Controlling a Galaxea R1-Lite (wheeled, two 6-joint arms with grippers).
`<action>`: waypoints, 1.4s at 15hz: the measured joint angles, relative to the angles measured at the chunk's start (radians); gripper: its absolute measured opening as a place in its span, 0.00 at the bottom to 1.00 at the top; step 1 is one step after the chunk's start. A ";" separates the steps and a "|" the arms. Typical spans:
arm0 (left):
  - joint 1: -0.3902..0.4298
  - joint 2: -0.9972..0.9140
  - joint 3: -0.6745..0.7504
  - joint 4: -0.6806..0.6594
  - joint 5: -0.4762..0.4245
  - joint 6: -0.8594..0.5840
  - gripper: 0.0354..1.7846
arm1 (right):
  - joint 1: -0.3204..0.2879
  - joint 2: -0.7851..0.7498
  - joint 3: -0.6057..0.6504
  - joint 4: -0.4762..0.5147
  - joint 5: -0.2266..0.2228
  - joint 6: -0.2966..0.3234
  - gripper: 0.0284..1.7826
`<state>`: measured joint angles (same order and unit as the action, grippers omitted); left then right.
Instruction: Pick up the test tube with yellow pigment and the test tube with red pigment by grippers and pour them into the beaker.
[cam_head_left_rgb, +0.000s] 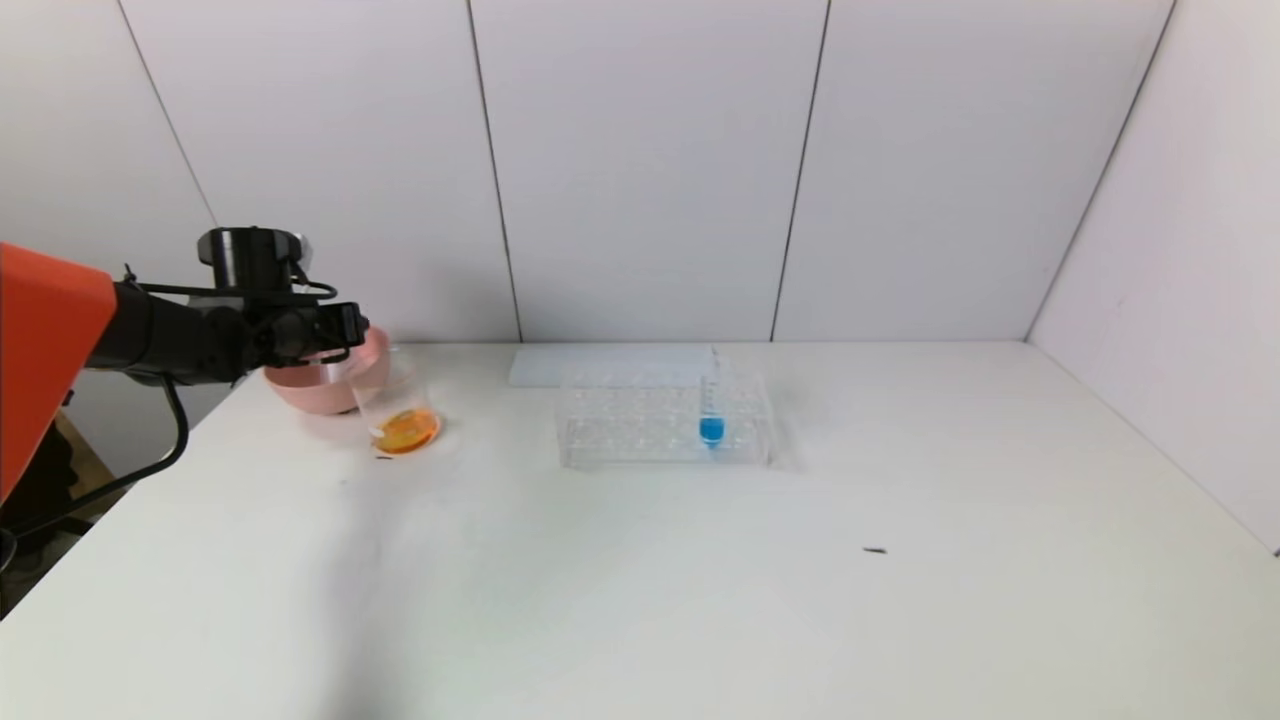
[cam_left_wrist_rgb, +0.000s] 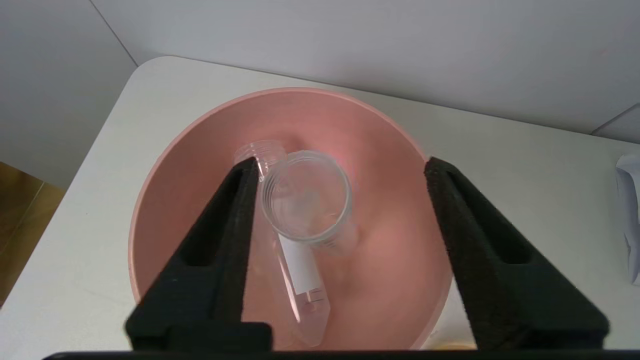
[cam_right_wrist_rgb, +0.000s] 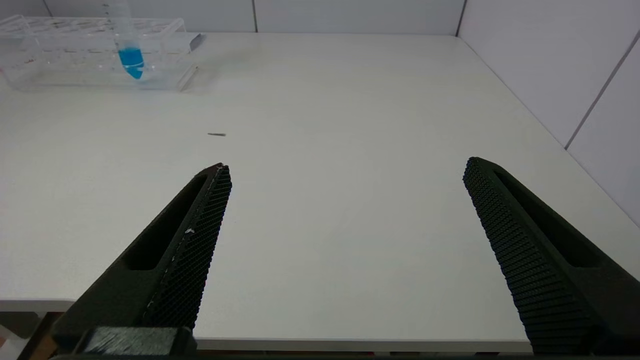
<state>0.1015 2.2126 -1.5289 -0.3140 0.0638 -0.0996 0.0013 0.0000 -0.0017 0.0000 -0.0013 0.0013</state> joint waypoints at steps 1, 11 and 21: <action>0.002 0.000 -0.001 0.000 0.000 0.000 0.77 | 0.000 0.000 0.000 0.000 0.000 0.000 0.95; 0.025 -0.006 -0.014 0.000 0.000 0.002 0.99 | 0.000 0.000 0.000 0.000 0.000 0.000 0.95; 0.031 -0.068 0.019 0.002 0.002 0.011 0.99 | 0.000 0.000 0.000 0.000 0.000 0.000 0.95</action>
<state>0.1328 2.1447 -1.5104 -0.3121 0.0657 -0.0883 0.0013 0.0000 -0.0017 0.0000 -0.0017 0.0017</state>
